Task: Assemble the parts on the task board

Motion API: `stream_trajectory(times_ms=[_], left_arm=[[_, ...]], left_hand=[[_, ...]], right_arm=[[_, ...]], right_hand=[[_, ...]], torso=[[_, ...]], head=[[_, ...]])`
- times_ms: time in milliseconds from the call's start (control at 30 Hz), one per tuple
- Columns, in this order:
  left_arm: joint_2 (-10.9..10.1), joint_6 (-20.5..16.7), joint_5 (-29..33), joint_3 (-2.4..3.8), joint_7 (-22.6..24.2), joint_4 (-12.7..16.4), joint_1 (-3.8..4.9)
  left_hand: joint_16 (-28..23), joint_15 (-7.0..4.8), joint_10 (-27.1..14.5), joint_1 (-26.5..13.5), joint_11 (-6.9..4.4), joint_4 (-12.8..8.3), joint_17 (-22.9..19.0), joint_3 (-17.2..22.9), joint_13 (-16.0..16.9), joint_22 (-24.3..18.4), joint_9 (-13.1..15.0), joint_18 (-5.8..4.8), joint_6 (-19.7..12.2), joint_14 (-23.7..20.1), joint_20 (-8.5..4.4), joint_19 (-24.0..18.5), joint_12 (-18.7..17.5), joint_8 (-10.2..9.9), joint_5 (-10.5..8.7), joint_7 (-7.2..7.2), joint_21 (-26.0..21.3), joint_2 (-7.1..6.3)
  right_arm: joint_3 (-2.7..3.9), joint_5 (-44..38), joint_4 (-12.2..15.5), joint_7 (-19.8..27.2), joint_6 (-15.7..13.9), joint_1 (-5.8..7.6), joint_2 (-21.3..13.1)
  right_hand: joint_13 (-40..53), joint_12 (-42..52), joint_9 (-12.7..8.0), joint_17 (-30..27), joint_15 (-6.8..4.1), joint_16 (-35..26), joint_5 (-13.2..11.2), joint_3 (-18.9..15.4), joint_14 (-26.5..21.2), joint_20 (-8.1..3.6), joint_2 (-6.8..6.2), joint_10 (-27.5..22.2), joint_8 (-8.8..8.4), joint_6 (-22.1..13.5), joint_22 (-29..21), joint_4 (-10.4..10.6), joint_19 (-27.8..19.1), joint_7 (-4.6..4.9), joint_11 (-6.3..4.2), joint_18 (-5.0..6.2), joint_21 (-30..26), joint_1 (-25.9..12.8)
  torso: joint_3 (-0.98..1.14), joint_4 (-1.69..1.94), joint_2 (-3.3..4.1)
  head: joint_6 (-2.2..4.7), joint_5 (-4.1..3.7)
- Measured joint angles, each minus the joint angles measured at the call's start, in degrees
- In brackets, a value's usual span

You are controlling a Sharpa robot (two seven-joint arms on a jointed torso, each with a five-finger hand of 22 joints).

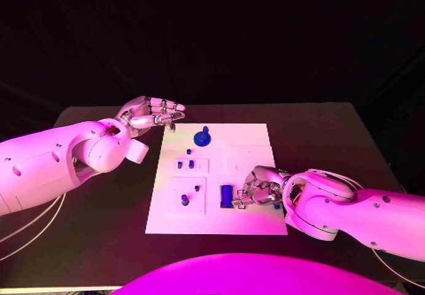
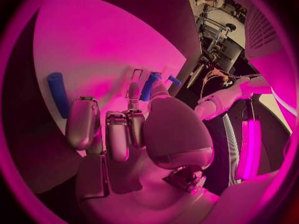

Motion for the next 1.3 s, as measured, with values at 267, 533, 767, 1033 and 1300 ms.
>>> stream_trajectory(times_ms=[267, 533, 767, 1033, 1300], left_arm=[[0.2, 0.0, 0.0, -0.01, 0.0, -0.2, 0.00], [0.3, -0.1, 0.1, -0.02, 0.2, -0.2, 0.00], [0.3, -0.2, 0.2, -0.02, 0.5, 0.2, -0.01], [0.2, -0.3, 0.2, -0.02, 0.7, 0.3, -0.01], [0.0, -0.4, 0.3, -0.03, 0.8, 0.4, -0.01]], left_hand=[[0.0, 0.00, 0.0, 0.0, 0.00, 0.0, 0.0, 0.0, 0.0, 0.0, 0.0, 0.00, 0.0, 0.0, 0.00, 0.0, 0.0, 0.0, 0.00, 0.00, 0.0, 0.00], [0.0, 0.00, -0.2, -0.2, 0.21, 0.2, 0.0, 0.2, 0.0, 0.0, -0.1, 0.00, 0.0, 0.0, 0.00, 0.0, 0.3, 0.2, 0.00, 0.00, 0.0, 0.24], [0.0, 0.00, -0.2, -0.3, 0.22, 0.2, 0.0, 0.2, 0.0, 0.0, -0.1, 0.00, 0.0, 0.0, 0.00, 0.0, 0.3, 0.3, 0.00, 0.00, -0.2, 0.31], [0.0, 0.00, -0.2, -0.3, 0.21, 0.2, 0.0, 0.2, 0.0, 0.0, -0.1, 0.01, 0.0, 0.0, 0.00, 0.0, 0.3, 0.3, 0.00, 0.00, -0.2, 0.31], [0.0, 0.00, -0.2, -0.3, 0.21, 0.2, 0.0, 0.2, 0.0, -0.1, -0.1, 0.01, 0.0, 0.0, 0.00, 0.0, 0.3, 0.3, 0.00, 0.00, -0.2, 0.31]], right_arm=[[0.03, -0.2, 1.4, 1.6, -3.3, 0.36, -2.9], [0.16, 1.0, 2.1, 4.8, -7.2, 2.18, -9.0], [0.10, 0.2, 2.0, 6.0, -8.2, 2.24, -13.3], [-0.11, -4.1, 2.9, 5.8, -7.9, -0.58, -15.3], [-0.22, -7.5, 2.5, 4.4, -6.4, -2.82, -15.2]], right_hand=[[0.0, -1.2, -0.7, 0.0, 0.00, 0.0, 0.0, -0.3, 0.0, 0.14, -0.85, 0.0, -1.59, -1.8, 0.0, 0.3, -0.1, 0.58, 0.01, 0.00, -1.3, 0.9], [0.1, -3.7, -2.8, 0.0, 1.26, -0.3, 0.0, -0.9, 0.0, 1.25, -2.51, -0.2, -6.36, -5.7, 0.0, 0.3, -1.3, 2.99, 2.06, 0.00, -3.7, 4.9], [-0.1, -4.5, -3.0, 0.0, 1.46, -0.5, -0.5, -1.0, -0.2, 1.56, -3.56, -0.3, -7.00, -5.8, 0.0, 0.3, -0.9, 3.08, 2.16, 0.00, -3.7, 5.5], [-0.1, -3.7, -2.8, 0.0, 1.46, -0.4, -0.8, -1.0, -0.2, 1.87, -3.78, -0.3, -7.00, -3.8, 0.0, 0.3, -0.6, 2.62, 2.16, 0.01, -2.4, 5.7], [-0.1, -3.3, -2.6, 0.0, 1.46, -0.4, -1.0, -1.0, -0.2, 1.64, -3.78, -0.3, -6.78, -2.5, 0.0, 0.3, -0.4, 2.24, 2.11, 0.01, -2.2, 5.7]], torso=[[-0.04, -0.02, -0.04], [-0.13, -0.08, -0.07], [-0.09, -0.05, -0.01], [-0.03, -0.12, -0.02], [-0.01, -0.01, 0.01]], head=[[0.11, -0.31], [0.39, -1.13], [0.49, -1.77], [0.53, -2.37], [0.60, -2.66]])
